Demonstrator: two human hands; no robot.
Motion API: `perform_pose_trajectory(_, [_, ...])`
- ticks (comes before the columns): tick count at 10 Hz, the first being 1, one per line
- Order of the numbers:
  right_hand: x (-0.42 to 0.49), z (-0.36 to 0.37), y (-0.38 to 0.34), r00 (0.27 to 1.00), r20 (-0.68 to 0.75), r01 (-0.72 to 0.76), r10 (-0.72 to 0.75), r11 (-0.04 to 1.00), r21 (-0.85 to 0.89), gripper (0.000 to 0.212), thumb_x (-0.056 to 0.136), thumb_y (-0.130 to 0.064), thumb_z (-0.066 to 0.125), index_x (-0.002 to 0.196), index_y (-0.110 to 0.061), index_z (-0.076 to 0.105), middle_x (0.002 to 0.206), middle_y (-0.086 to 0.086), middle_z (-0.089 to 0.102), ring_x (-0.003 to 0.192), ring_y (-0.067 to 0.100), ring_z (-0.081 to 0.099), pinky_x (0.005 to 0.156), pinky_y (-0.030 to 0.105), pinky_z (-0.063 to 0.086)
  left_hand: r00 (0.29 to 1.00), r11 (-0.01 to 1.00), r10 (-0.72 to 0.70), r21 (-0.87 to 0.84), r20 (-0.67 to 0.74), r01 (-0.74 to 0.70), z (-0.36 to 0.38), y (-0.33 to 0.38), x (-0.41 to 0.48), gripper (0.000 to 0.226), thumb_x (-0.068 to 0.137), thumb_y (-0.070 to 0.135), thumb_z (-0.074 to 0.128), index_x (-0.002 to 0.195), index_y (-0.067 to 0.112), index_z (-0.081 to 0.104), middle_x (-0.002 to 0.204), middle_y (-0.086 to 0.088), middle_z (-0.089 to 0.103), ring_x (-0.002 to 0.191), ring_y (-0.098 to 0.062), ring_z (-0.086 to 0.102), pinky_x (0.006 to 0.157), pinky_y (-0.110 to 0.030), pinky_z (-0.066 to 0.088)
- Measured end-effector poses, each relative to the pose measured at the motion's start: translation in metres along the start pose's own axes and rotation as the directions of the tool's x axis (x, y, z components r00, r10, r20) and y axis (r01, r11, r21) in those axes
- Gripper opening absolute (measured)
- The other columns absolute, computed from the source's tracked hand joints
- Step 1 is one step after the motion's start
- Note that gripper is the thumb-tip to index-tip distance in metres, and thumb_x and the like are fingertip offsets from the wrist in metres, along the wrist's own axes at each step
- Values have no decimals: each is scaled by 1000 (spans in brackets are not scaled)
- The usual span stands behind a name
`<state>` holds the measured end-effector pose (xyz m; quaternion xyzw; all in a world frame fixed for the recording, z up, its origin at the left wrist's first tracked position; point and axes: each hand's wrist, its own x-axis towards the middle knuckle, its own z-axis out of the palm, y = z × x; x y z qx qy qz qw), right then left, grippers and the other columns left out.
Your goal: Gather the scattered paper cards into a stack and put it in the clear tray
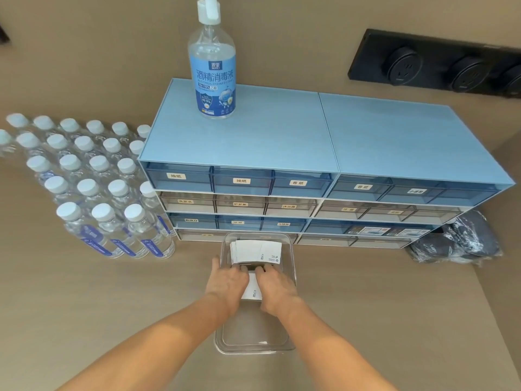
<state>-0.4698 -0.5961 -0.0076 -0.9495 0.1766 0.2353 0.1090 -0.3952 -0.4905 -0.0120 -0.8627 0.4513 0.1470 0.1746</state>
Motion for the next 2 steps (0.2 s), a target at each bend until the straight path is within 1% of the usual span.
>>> perform_pose_trajectory(1, [-6,-6,2,1000,-26,17,-17,1000,-13,64,71,-6,78,126,-9,46,131,11,49,125,30,42,101,44,45,1000,1000,16,0,22,-16,-10,1,-7,66,73,37,81,125,11,50,119,-6,60,110,-27,60,107,-57,21])
perform_pose_trajectory(2, [-13,-22,4,997,-57,47,-49,998,-39,65,71,-12,80,127,-9,47,128,12,51,123,31,44,98,42,47,999,998,41,41,17,-42,-25,-2,-15,75,70,47,82,126,10,48,121,-7,59,116,-29,55,106,-56,22])
